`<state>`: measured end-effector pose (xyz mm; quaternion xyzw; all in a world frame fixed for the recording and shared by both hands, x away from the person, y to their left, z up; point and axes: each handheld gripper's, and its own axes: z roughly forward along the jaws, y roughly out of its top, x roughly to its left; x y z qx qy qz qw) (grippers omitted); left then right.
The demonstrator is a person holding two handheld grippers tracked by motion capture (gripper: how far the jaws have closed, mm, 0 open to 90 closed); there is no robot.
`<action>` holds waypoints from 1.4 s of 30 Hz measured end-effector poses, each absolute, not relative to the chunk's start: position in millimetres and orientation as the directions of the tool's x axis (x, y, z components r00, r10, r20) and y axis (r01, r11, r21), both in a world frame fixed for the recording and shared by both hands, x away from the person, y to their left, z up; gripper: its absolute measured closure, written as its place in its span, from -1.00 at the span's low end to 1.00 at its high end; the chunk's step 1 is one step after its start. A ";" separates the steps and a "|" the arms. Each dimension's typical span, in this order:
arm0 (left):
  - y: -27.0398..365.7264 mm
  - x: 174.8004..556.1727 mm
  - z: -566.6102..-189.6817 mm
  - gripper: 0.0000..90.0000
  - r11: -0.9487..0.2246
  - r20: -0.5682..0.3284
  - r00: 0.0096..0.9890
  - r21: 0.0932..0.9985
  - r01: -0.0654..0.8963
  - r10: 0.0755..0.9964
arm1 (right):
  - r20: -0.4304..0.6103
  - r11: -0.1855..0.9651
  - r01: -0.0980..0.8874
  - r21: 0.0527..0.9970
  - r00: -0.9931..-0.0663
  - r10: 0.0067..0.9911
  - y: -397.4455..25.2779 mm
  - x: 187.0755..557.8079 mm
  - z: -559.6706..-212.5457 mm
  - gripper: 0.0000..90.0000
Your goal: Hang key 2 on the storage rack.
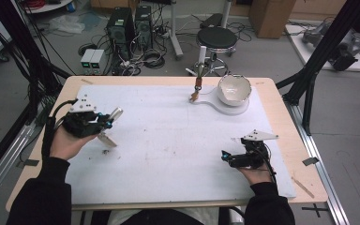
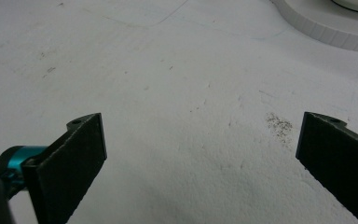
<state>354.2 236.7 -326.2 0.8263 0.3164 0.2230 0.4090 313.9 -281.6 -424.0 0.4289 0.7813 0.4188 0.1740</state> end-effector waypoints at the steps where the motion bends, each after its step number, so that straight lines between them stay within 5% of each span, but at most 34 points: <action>1: 233.5 358.6 -321.6 0.67 -0.463 0.114 0.699 0.821 0.334 0.706 | 0.087 0.281 0.525 0.804 -0.571 0.816 -281.7 313.9 -424.0 -0.99; 17: 181.2 417.2 -270.6 0.67 -0.507 0.188 0.726 0.825 0.248 0.661 | 0.089 0.274 0.524 0.806 -0.566 0.820 -285.0 313.5 -423.9 -0.99; 42: 149.5 461.7 -254.7 0.67 -0.553 0.201 0.742 0.791 0.263 0.640 | 0.091 0.276 0.530 0.802 -0.565 0.820 -285.9 314.0 -425.0 -0.99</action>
